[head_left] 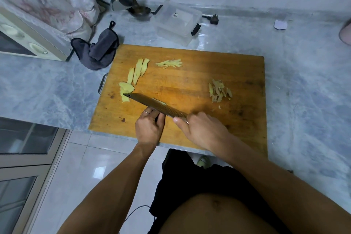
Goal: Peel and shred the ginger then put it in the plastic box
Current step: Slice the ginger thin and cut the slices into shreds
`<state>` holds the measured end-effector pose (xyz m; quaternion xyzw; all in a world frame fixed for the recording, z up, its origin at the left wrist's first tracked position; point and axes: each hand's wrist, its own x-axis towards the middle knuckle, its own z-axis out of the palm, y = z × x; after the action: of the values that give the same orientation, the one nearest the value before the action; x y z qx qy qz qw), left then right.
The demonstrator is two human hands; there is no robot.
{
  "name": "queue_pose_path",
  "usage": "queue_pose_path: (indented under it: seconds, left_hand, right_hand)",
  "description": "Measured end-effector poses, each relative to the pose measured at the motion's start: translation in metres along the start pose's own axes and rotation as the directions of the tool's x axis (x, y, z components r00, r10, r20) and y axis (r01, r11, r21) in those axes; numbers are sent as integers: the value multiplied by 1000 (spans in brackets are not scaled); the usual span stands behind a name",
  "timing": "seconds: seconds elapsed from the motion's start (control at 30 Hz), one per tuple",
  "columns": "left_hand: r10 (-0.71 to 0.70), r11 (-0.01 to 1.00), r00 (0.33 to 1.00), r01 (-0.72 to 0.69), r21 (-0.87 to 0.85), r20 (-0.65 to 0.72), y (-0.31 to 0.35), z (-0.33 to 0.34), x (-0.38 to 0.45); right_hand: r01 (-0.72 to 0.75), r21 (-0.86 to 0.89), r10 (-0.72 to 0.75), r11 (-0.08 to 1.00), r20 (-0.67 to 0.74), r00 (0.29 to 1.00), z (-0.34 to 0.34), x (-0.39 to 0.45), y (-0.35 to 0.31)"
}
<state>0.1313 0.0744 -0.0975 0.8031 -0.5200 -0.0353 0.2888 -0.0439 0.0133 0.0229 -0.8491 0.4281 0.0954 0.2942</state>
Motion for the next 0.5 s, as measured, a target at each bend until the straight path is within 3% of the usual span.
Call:
queue_pose_path:
  seconds: [0.27,0.5]
  left_hand:
    - [15,999,1000,-16,-31,-15,-4,5,0]
    - [50,999,998,-50,-21,-34,-2,1,0]
  right_hand:
    - [-18,51,15,999,62,998,-3,6,-1]
    - [-19,49,18,999,21,1000,2,5,-6]
